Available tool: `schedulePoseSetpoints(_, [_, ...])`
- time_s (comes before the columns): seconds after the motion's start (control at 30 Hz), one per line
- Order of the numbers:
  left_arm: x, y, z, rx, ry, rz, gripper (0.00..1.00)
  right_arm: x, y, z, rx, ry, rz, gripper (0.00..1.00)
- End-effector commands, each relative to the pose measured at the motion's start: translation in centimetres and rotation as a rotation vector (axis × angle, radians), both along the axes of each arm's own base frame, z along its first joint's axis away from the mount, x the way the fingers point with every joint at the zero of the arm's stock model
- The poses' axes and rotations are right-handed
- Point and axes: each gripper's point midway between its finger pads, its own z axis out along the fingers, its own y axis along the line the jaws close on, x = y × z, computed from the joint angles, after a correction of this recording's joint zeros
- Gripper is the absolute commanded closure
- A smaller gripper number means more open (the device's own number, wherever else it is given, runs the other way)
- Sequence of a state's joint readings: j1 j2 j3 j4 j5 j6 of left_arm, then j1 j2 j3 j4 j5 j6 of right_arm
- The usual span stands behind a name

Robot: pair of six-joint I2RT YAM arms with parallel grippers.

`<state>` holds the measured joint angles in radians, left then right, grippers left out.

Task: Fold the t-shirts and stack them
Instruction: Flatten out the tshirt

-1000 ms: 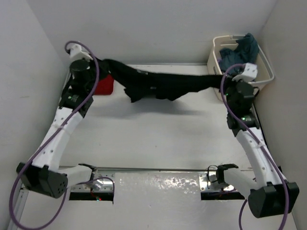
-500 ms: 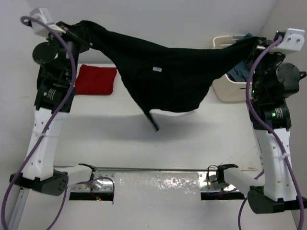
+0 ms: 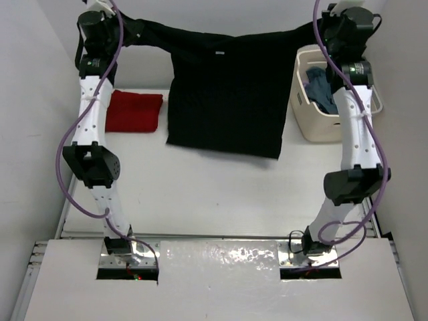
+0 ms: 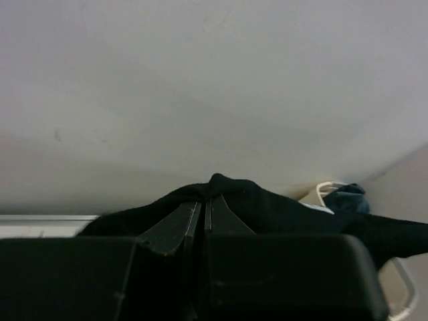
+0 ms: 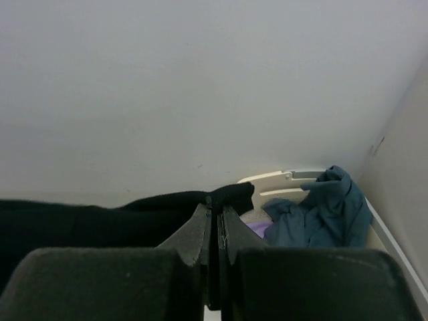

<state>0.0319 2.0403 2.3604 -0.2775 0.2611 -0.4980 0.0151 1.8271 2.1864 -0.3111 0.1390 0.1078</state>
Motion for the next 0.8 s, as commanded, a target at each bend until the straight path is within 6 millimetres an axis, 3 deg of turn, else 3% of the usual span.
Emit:
schedulePoseSetpoints(0.0, [-8.9,0.6,14.5,-0.036,-0.369,-0.089,1.00,-9.0,0.0,14.0,0.006,-0.344,0.013,1.00])
schedulePoseSetpoints(0.03, [-9.6,1.0,15.0,-0.036,-0.373,-0.086,1.00,-9.9,0.0,14.0,0.004,-0.351,0.012,1.00])
schedulePoseSetpoints(0.07, [-9.8,1.7,15.0,-0.030,-0.369,-0.079,1.00,-9.4,0.1,11.3,0.000,-0.294,0.018,1.00])
schedulePoseSetpoints(0.1, [-9.9,1.9,14.7,-0.026,-0.357,-0.082,1.00,-10.3,-0.3,11.0,-0.011,-0.297,-0.001,1.00])
schedulePoseSetpoints(0.13, [-9.6,2.2,13.5,-0.021,-0.305,-0.073,1.00,-13.1,-0.4,12.0,-0.012,-0.330,-0.007,1.00])
schedulePoseSetpoints(0.17, [-9.4,2.9,12.6,-0.012,-0.275,-0.054,1.00,-12.5,-0.6,8.3,-0.009,-0.252,-0.018,1.00])
schedulePoseSetpoints(0.2, [-9.2,3.2,11.6,-0.007,-0.239,-0.042,1.00,-13.4,-0.9,7.3,0.005,-0.240,-0.036,1.00])
schedulePoseSetpoints(0.23, [-8.8,3.6,8.9,0.005,-0.159,-0.027,1.00,-15.8,-1.0,7.5,0.012,-0.252,-0.041,1.00])
schedulePoseSetpoints(0.27, [-8.9,3.7,7.4,0.019,-0.120,-0.029,1.00,-15.5,-1.0,3.1,0.016,-0.146,-0.044,1.00])
schedulePoseSetpoints(0.3, [-8.8,3.8,5.6,0.031,-0.072,-0.029,1.00,-16.3,-1.2,1.4,0.037,-0.106,-0.054,1.00])
schedulePoseSetpoints(0.33, [-9.1,3.9,1.4,0.035,0.047,-0.022,1.00,-18.4,-1.1,0.7,0.055,-0.090,-0.055,1.00])
schedulePoseSetpoints(0.37, [-9.5,4.1,-0.7,0.028,0.102,-0.011,1.00,-18.8,-0.9,-4.7,0.105,0.041,-0.058,1.00])
schedulePoseSetpoints(0.4, [-9.8,4.3,-3.1,0.020,0.157,0.005,1.00,-19.5,-0.1,-6.5,0.132,0.077,-0.018,1.00])
schedulePoseSetpoints(0.43, [-10.9,4.2,-7.6,0.004,0.252,0.009,1.00,-21.0,0.7,-10.3,0.171,0.145,0.013,1.00])
schedulePoseSetpoints(0.47, [-11.5,4.3,-9.7,-0.006,0.295,0.021,1.00,-22.2,1.7,-13.2,0.246,0.213,0.041,1.00])
schedulePoseSetpoints(0.5, [-12.4,4.7,-14.7,-0.016,0.411,0.054,1.00,-23.2,3.5,-15.4,0.288,0.256,0.128,1.00])
schedulePoseSetpoints(0.53, [-13.6,4.9,-16.3,-0.007,0.454,0.068,1.00,-24.4,4.4,-20.9,0.337,0.370,0.149,1.00])
schedulePoseSetpoints(0.57, [-14.5,5.2,-18.2,0.002,0.510,0.093,1.00,-26.5,5.2,-23.0,0.377,0.428,0.172,1.00])
schedulePoseSetpoints(0.6, [-16.5,6.3,-22.4,-0.007,0.636,0.187,1.00,-27.8,5.7,-25.4,0.392,0.502,0.189,1.00])
schedulePoseSetpoints(0.63, [-17.5,7.0,-24.5,-0.016,0.695,0.241,0.96,-29.7,5.9,-29.3,0.409,0.620,0.179,1.00])
schedulePoseSetpoints(0.67, [-18.5,7.4,-26.1,-0.018,0.742,0.277,0.85,-32.1,6.3,-31.9,0.405,0.734,0.194,1.00])
schedulePoseSetpoints(0.7, [-20.2,7.9,-28.9,-0.020,0.816,0.326,0.55,-34.3,7.8,-34.6,0.431,0.839,0.268,1.00])
schedulePoseSetpoints(0.73, [-20.9,8.1,-30.1,-0.028,0.847,0.350,0.47,-36.5,8.2,-36.3,0.426,0.933,0.300,1.00])
schedulePoseSetpoints(0.77, [-21.5,8.4,-30.9,-0.027,0.870,0.375,0.41,-37.6,8.7,-37.0,0.425,0.965,0.336,0.90])
